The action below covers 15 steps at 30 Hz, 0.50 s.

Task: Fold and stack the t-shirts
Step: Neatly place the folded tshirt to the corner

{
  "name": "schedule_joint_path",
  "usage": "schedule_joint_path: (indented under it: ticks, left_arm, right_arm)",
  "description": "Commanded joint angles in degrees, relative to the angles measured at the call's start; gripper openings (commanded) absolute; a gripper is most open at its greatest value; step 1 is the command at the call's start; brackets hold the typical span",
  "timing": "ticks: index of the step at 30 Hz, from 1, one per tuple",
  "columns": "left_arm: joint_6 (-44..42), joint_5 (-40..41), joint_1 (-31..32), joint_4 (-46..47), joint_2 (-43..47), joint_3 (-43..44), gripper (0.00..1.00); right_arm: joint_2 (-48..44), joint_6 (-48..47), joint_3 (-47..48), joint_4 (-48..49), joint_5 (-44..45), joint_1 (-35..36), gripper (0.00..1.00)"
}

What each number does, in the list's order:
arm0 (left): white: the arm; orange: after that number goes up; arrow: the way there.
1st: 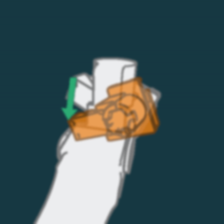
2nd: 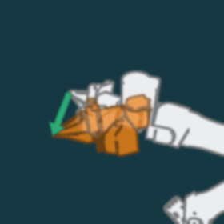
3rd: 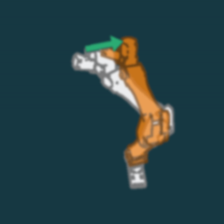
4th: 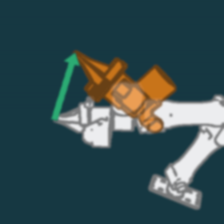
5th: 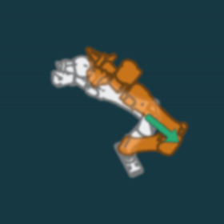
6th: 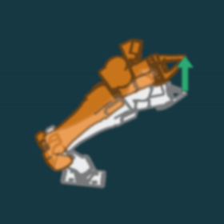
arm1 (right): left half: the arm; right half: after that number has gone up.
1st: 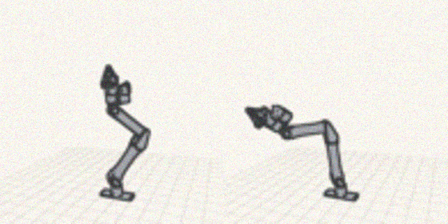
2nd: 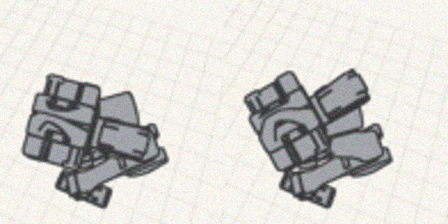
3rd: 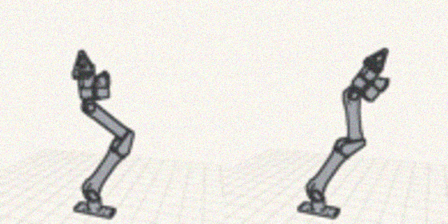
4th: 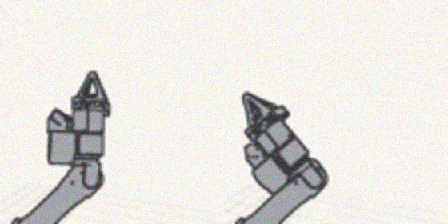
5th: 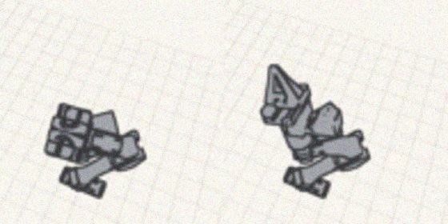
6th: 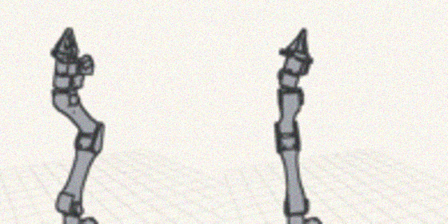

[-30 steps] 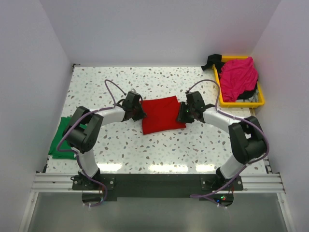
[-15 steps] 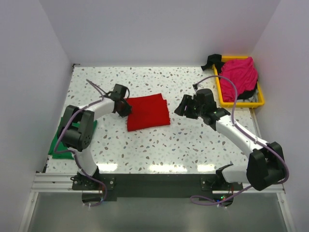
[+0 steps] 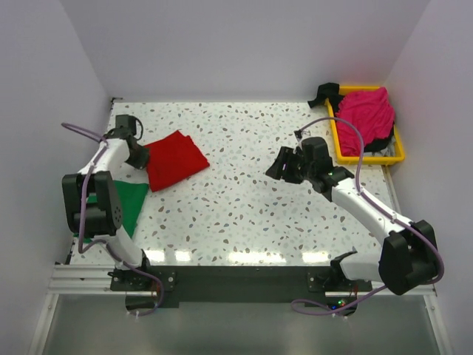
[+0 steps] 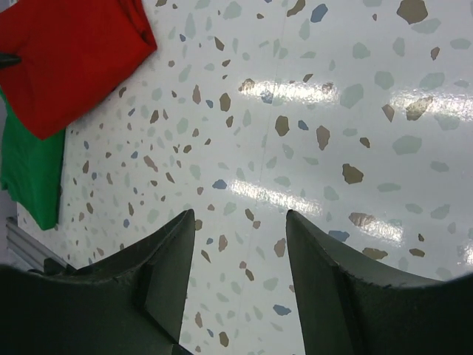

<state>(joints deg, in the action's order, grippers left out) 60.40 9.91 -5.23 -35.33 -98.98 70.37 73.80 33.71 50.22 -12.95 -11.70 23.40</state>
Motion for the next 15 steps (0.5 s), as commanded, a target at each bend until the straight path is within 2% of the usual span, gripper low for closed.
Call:
schedule_joint_path:
  ticks: [1,9,15]
  left_arm:
    - [-1.51,3.09,-4.85,-4.48,5.28,2.23,0.00]
    - [-4.94,5.03,-11.89,-8.70,12.04,1.70,0.00]
    - [-5.82,8.10,-14.01,-11.16,16.79,1.88,0.00]
  right_arm:
    - [-0.68,0.21,0.58,0.56,-1.74,-0.02,0.56]
    - [0.46,0.91,0.76,2.05,-3.15,0.07,0.56]
    - [0.56,0.74,0.67,2.32,-3.50,0.60,0.56]
